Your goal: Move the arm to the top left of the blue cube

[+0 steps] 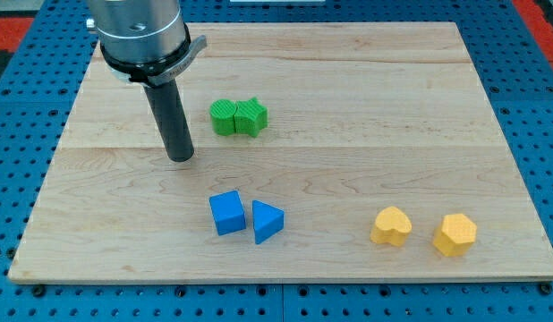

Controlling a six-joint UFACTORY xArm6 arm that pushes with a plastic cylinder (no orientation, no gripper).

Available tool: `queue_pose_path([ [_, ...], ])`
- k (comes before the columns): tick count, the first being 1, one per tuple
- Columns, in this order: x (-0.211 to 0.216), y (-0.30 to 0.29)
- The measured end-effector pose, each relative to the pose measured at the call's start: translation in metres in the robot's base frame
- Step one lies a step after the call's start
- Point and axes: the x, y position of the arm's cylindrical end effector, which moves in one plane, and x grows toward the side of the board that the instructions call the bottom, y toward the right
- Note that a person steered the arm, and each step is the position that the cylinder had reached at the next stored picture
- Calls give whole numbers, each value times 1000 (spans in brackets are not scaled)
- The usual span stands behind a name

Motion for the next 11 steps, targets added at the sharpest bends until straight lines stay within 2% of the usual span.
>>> queue_pose_path([
  [8, 4, 6],
  [11, -3, 66],
])
